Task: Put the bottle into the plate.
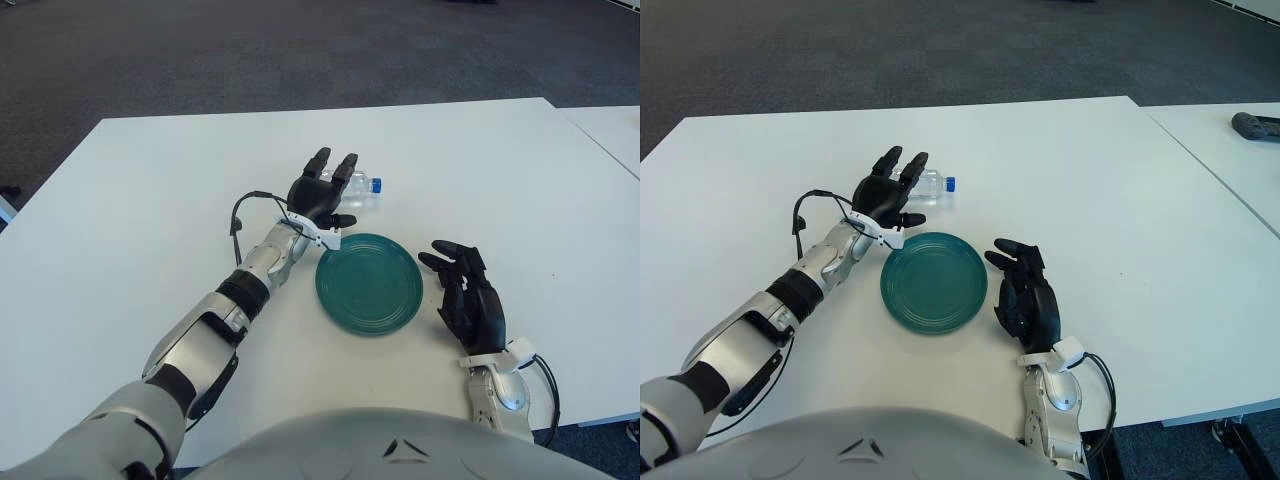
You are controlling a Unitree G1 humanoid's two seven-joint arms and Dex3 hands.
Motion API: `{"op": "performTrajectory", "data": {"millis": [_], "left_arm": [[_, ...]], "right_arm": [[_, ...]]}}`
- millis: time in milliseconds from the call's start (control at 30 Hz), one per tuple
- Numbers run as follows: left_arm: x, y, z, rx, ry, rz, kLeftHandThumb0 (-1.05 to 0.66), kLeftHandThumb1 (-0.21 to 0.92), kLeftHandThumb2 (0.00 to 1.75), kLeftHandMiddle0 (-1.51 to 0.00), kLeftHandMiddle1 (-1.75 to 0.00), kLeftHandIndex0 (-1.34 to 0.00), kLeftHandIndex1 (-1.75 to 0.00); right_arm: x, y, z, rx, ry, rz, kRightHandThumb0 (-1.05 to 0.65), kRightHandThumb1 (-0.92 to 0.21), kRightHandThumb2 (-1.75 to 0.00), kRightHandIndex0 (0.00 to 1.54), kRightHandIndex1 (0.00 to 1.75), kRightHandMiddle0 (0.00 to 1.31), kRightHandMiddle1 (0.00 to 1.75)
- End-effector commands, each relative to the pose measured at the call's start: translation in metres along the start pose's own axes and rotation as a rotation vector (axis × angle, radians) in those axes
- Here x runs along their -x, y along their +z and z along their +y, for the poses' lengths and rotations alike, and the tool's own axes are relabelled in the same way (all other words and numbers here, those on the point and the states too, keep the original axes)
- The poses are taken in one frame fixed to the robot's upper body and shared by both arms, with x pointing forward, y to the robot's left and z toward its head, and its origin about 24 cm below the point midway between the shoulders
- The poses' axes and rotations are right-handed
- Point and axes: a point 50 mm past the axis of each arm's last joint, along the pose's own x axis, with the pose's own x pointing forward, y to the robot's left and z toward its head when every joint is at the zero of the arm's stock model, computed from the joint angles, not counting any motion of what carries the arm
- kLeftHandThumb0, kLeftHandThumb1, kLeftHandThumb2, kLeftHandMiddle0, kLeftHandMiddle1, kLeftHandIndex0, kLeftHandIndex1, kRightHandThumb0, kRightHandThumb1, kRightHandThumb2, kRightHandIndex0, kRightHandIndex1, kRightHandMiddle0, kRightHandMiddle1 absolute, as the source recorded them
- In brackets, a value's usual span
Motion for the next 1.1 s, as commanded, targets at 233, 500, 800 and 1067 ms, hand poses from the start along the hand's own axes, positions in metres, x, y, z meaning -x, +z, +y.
{"op": "performTrajectory", "data": {"millis": [233, 500, 800, 1067], "left_arm": [[-0.021, -0.010, 0.008, -0.074, -0.076, 0.038, -1.05, 0.92, 0.60, -0.04, -0.02, 0.00, -0.13], [-0.027, -0.013, 0.010, -0.084, -0.113, 0.050, -1.05, 0.92, 0.61, -0.08, -0.02, 0.00, -0.17], [-0.033, -0.017, 0.013, -0.075, -0.136, 0.057, -1.05, 0.92, 0.60, -0.13, -0.03, 0.00, -0.28], [-0.038, -0.015, 0.016, -0.061, -0.140, 0.057, -1.05, 0.92, 0.56, -0.19, -0.04, 0.00, -0.33]], "right_arm": [[0.029, -0.053, 0.002, -0.081, -0.044, 0.269, -0.68, -0.92, -0.65, 0.55, 0.96, 0.14, 1.14], [0.033, -0.054, 0.004, -0.089, -0.038, 0.269, -0.68, -0.92, -0.64, 0.55, 0.97, 0.14, 1.14], [0.039, -0.056, 0.009, -0.088, -0.028, 0.273, -0.67, -0.92, -0.67, 0.55, 0.98, 0.14, 1.15], [0.045, -0.060, 0.014, -0.107, -0.032, 0.278, -0.65, -0.92, -0.68, 0.55, 0.98, 0.15, 1.17]]}}
